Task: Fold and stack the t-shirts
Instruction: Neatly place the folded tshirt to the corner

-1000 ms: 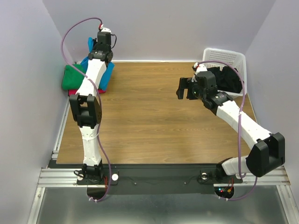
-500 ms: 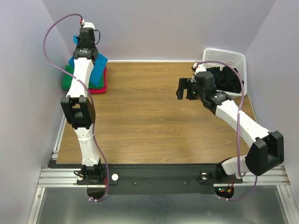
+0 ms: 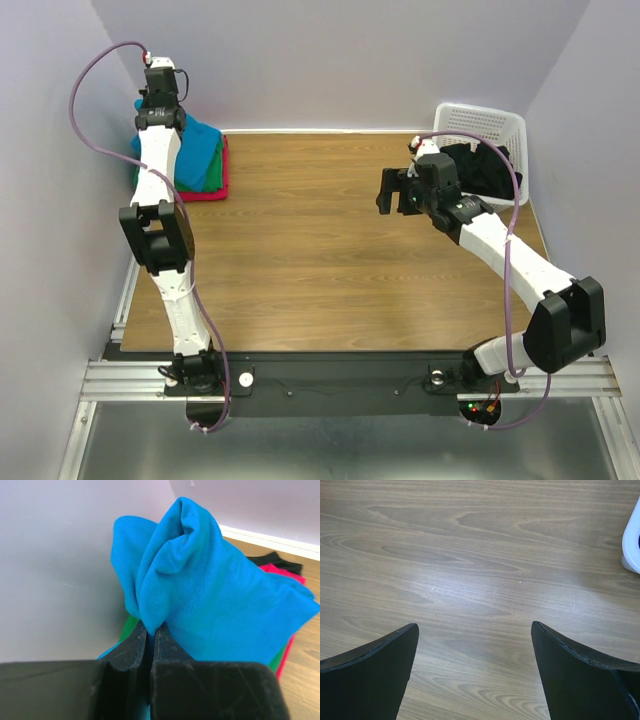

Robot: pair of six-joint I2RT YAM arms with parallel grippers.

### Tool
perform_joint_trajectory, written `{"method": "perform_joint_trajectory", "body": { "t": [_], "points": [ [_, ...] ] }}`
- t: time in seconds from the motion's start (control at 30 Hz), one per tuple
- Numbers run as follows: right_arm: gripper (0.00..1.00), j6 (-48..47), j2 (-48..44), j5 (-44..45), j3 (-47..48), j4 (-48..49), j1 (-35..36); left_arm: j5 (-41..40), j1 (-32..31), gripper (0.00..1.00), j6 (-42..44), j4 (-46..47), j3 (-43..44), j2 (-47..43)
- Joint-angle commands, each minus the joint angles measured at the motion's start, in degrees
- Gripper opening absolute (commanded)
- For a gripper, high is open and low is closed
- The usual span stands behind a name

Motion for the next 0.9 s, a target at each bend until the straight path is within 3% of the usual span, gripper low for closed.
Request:
{"method": "perform_joint_trajectory", "body": {
  "t": [0.0,0.17,0.5,0.87],
  "points": [
    [1.00,-0.4,-0.7,0.5,1.1,0.6,-0.1,1.8,-1.4,0.00,-2.4,2.0,2.6,-5.8],
    [1.00,-0.2,-0.5,-0.3,1.1,0.5,-0.1,-0.2,-5.1,0.00,-2.4,0.9,1.9,-10.5],
    [1.00,0.0,-2.6,-0.4,0.6,0.6,-0.1,-4.5,-11.4,0.00,-4.8,-2.1,2.6,-10.9],
    [1.00,0.0,-2.1,-0.1,0.7,0.6,-0.1,-5.1,-11.7,0.00,-6.1,-2.1,1.6,-7.5]
  ]
}}
